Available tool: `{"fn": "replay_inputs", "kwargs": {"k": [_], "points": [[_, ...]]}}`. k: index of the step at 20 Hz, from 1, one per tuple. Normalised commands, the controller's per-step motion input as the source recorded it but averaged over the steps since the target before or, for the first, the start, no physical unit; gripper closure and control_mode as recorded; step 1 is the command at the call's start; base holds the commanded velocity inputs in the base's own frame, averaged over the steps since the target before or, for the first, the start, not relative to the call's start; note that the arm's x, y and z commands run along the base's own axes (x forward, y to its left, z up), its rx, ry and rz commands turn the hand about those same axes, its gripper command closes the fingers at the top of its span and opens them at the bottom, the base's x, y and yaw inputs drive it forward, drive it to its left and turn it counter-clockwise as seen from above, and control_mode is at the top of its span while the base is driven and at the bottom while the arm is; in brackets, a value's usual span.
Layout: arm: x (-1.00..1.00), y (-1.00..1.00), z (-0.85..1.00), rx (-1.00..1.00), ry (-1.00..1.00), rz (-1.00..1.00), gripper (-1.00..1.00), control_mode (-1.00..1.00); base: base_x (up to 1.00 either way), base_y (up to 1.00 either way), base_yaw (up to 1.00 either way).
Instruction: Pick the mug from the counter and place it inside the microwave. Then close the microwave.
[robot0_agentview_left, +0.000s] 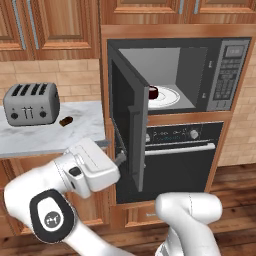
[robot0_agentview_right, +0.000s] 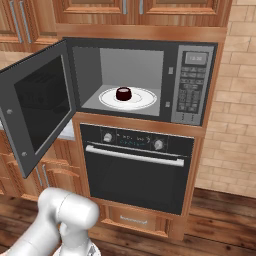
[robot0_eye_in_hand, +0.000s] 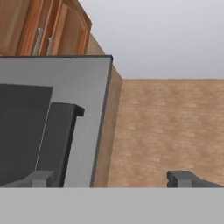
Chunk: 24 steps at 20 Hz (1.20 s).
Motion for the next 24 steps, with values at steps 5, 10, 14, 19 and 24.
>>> {"fn": "replay_inputs", "kwargs": {"k": [5,10,14,19,24], "points": [[0.32,0.16,-0.19,-0.02,0.06,-0.08,-1.00,-1.00,0.00,0.00,0.00],[0.34,0.07,-0.28,0.00,0.01,-0.11,-1.00,-1.00,0.00,0.00,0.00],[0.36,0.13,-0.18,0.00,0.00,-0.11,-1.00,-1.00,0.00,0.00,0.00],[0.33,0.15,-0.10,0.00,0.00,-0.10,-1.00,-1.00,0.00,0.00,0.00],[0.43,0.03,-0.12,0.00,0.00,-0.07,-1.00,-1.00,0.00,0.00,0.00]]}}
